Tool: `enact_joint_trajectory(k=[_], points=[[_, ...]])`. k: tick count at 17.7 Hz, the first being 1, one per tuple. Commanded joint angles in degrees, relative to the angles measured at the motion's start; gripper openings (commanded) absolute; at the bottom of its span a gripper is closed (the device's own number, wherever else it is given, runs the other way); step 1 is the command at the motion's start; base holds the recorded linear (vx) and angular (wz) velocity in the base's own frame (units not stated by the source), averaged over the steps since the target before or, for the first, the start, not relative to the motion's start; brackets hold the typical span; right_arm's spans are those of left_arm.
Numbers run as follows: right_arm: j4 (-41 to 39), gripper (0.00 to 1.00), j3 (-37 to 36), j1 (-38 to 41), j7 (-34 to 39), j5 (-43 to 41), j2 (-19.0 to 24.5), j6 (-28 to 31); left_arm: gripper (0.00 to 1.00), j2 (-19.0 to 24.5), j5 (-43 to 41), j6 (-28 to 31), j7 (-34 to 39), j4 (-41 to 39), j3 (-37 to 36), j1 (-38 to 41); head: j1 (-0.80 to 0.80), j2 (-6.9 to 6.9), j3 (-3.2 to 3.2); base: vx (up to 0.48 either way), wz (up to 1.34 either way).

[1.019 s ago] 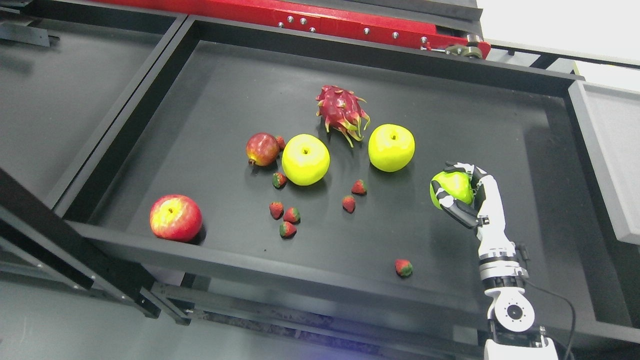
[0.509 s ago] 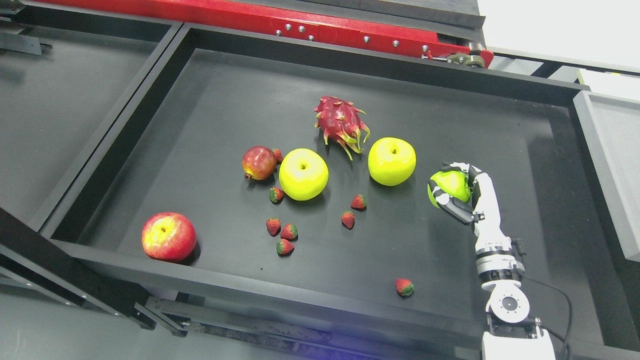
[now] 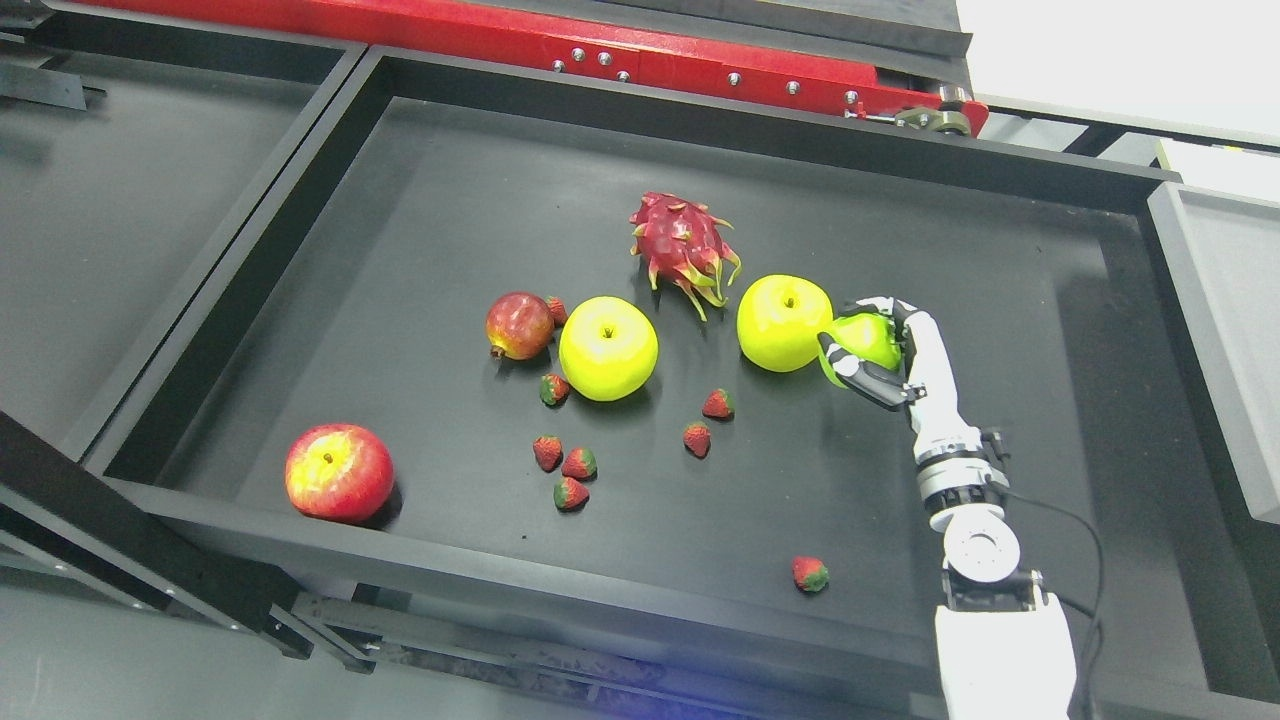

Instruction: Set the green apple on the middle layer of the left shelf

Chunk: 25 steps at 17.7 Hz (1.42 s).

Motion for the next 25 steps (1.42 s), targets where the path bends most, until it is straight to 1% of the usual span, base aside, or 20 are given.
enact_joint_trajectory(k=[1,2,3,8,10,12,13,15,17,18,19,21,23,25], points=[[12.0,0.22,4.9,-3.8,0.1,2.3,-0.1,0.1,1.0,1.0,0.0,0.0,0.0,0.0,0.0,-1.2,0.0,0.0,0.0,0.0,0.0],[12.1,0.79,4.5,-3.8,0.1,1.5,-0.1,0.1,1.0,1.0,0.0,0.0,0.0,0.0,0.0,-1.2,0.0,0.0,0.0,0.0,0.0],[12.0,1.0,4.3,-3.7,0.0,1.2,-0.1,0.5,1.0,1.0,0.0,0.0,0.0,0.0,0.0,-1.2,0.0,0.0,0.0,0.0,0.0],[11.9,1.0,2.5,-3.7,-0.2,0.9,-0.1,1.2,1.0,1.0,0.1,0.0,0.0,0.0,0.0,-1.2,0.0,0.0,0.0,0.0,0.0],[11.1,1.0,1.7,-3.3,-0.5,-0.5,-0.1,0.8,1.0,1.0,0.0,0.0,0.0,0.0,0.0,-1.2,0.0,0.0,0.0,0.0,0.0],[8.0,1.0,-0.6,-2.9,-0.7,-3.5,-0.1,1.0,1.0,1.0,0.0,0.0,0.0,0.0,0.0,-1.2,0.0,0.0,0.0,0.0,0.0],[5.2,1.0,-1.2,-2.6,-0.9,-5.4,-0.1,1.3,1.0,1.0,0.0,0.0,0.0,0.0,0.0,-1.2,0.0,0.0,0.0,0.0,0.0],[-1.5,1.0,-1.2,-1.5,-3.6,-7.7,-0.1,2.2,1.0,1.0,0.0,0.0,0.0,0.0,0.0,-1.2,0.0,0.0,0.0,0.0,0.0],[-8.0,1.0,-0.5,1.6,-9.1,-8.0,-0.1,2.9,1.0,1.0,0.0,0.0,0.0,0.0,0.0,-1.2,0.0,0.0,0.0,0.0,0.0],[-10.6,1.0,0.5,4.6,-10.7,-8.0,-0.1,2.7,1.0,1.0,0.0,0.0,0.0,0.0,0.0,-1.2,0.0,0.0,0.0,0.0,0.0],[-12.6,1.0,0.9,7.2,-11.0,-8.6,-0.1,2.5,1.0,1.0,0.0,0.1,0.0,0.0,0.0,-1.2,0.0,0.0,0.0,0.0,0.0],[-16.5,1.0,1.0,13.5,-10.7,-12.9,-0.1,2.4,1.0,1.0,0.0,0.0,0.0,0.0,0.0,-1.2,0.0,0.0,0.0,0.0,0.0],[-17.2,1.0,1.1,16.3,-10.6,-15.0,-0.1,1.9,1.0,1.0,0.0,0.0,0.0,0.0,0.0,-1.2,0.0,0.0,0.0,0.0,0.0],[-17.2,1.0,1.2,16.2,-10.8,-15.0,-0.1,1.9,1.0,1.0,0.0,0.0,0.0,0.0,0.0,-1.2,0.0,0.0,0.0,0.0,0.0]])
